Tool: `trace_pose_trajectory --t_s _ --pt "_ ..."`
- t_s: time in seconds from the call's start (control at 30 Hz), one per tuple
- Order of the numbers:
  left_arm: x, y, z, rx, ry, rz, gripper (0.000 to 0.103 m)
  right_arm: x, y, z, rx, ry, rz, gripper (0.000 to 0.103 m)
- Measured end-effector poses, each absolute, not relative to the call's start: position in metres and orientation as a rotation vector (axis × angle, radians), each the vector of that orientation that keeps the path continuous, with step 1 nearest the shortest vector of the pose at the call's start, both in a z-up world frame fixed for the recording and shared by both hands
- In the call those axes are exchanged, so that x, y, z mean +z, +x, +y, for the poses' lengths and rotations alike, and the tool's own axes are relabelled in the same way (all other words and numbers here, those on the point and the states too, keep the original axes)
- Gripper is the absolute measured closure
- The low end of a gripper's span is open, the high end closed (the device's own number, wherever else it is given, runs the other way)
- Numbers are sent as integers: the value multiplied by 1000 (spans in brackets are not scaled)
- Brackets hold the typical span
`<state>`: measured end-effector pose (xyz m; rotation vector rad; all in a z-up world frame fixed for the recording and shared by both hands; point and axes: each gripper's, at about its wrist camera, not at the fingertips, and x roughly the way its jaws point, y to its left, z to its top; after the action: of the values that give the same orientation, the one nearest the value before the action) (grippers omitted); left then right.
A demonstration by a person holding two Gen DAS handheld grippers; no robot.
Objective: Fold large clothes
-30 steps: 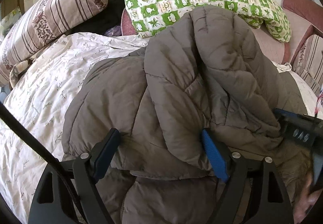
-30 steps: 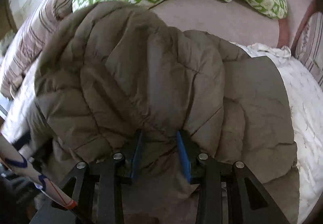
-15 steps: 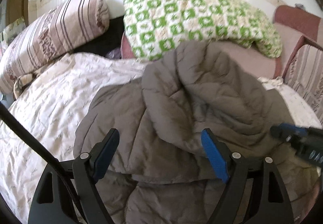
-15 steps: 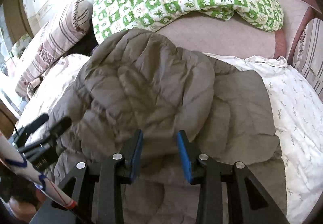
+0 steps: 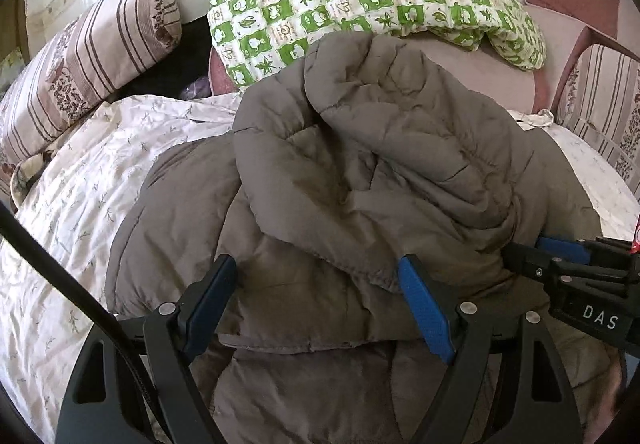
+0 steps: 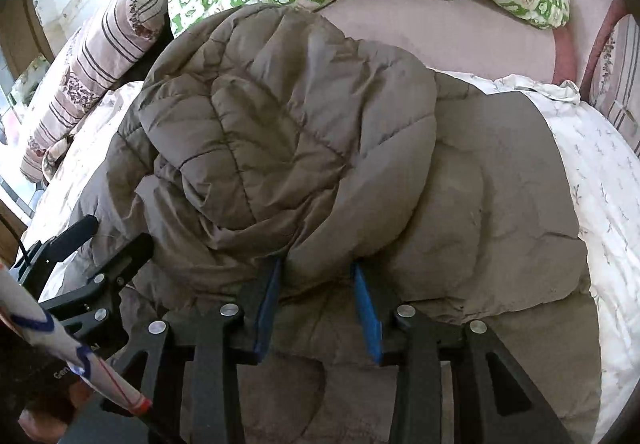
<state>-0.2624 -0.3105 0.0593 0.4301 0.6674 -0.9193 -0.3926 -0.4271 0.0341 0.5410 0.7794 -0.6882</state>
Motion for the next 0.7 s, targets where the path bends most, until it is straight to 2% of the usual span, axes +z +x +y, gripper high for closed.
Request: trace_pose_trajectory --t_s 0.2,0.43,0.7 --pt "68 -265 -305 -924 405 665 21 53 -407 -403 -701 514 768 56" --pt "91 -285 -287 -934 397 621 21 60 -437 -348 -710 475 812 54" --pt "99 -318 -241 -956 419 658 21 61 -474 -281 -684 437 842 47"
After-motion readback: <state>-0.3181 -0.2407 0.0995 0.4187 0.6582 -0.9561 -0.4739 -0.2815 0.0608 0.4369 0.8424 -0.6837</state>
